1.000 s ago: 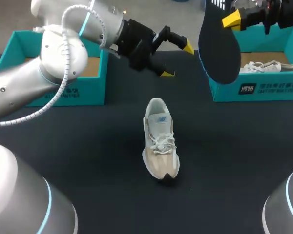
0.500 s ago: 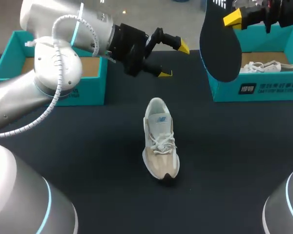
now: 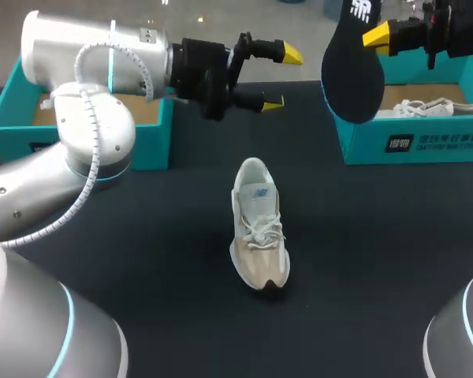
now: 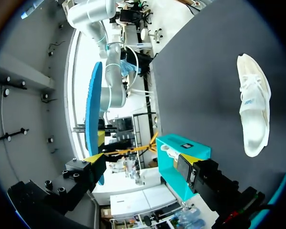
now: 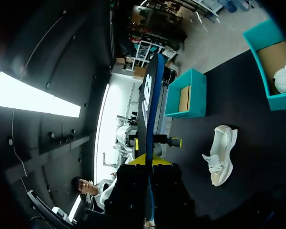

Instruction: Take the shoe out of the shoebox, open the shoe tongue, remove and reinsert the insole, then place the shoe into the shoebox

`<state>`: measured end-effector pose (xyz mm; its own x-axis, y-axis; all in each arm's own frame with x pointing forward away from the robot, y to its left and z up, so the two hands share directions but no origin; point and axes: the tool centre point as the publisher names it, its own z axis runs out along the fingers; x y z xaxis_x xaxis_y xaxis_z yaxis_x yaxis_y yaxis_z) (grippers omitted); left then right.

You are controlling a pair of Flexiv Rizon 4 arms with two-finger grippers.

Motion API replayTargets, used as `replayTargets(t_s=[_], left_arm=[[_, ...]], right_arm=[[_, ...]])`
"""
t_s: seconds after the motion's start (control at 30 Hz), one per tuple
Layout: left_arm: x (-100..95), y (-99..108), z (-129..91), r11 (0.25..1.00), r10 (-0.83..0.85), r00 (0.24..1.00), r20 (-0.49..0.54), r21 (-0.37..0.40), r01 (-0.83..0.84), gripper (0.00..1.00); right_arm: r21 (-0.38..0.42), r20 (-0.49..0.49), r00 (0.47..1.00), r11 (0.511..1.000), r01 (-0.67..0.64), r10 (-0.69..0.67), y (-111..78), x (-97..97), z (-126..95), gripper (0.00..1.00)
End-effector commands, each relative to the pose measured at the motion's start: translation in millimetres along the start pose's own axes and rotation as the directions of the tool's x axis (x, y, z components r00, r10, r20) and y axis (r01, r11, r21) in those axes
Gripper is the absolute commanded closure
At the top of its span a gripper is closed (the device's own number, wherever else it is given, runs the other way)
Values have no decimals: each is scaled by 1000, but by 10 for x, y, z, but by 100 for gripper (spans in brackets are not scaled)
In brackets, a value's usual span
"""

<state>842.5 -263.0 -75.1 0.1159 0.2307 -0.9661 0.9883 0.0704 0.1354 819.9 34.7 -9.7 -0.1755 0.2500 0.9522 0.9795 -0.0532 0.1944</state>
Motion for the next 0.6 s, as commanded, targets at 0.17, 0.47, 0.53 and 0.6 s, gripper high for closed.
replayTargets(t_s=[0.17, 0.47, 0.53, 0.6], left_arm=[[-63, -140, -50, 1000, 7, 987, 159, -11, -5, 0], [-190, -217, 29, 999, 3, 978, 210, 33, -10, 0], [-204, -228, 48, 999, 5, 975, 222, 38, -13, 0], [-223, -236, 55, 999, 11, 971, 240, 30, -18, 0]], right_arm=[[85, 5, 998, 995, -56, 56, 210, -85, 105, 100], [151, 4, 995, 984, -96, 96, 221, -157, 342, 100], [160, 5, 995, 982, -101, 101, 204, -176, 388, 100], [168, 8, 994, 980, -108, 108, 181, -197, 427, 100]])
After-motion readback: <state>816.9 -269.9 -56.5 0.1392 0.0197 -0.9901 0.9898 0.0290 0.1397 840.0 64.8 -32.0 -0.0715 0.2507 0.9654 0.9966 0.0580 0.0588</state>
